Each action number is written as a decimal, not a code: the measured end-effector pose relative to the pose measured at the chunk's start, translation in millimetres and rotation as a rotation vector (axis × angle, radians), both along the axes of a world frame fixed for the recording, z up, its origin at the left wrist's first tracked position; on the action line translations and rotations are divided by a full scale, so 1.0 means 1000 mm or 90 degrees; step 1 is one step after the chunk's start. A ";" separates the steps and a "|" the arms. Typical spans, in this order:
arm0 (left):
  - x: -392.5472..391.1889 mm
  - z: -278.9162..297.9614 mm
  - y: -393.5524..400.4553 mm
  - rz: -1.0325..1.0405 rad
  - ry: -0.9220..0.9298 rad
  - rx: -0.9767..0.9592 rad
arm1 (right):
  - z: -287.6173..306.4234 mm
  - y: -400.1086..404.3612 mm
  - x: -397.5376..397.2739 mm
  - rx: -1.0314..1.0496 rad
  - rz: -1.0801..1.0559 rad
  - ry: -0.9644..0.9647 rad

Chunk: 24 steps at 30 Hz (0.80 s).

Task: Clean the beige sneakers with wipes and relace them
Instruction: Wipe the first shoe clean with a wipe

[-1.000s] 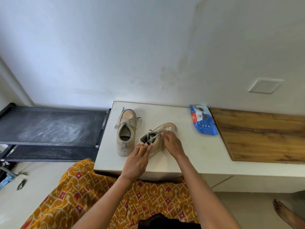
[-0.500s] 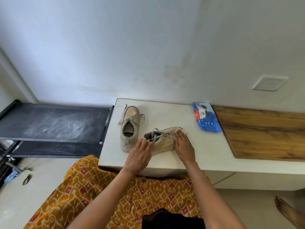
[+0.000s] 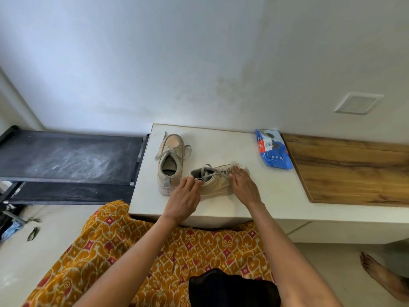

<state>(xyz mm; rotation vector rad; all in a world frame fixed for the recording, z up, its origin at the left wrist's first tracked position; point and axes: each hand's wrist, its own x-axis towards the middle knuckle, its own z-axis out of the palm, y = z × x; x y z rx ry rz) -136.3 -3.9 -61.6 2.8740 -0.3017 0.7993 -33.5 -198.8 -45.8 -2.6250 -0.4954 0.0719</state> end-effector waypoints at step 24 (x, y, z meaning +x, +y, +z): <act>-0.006 -0.012 0.001 -0.019 0.046 -0.030 | 0.021 0.036 -0.014 0.192 0.034 -0.112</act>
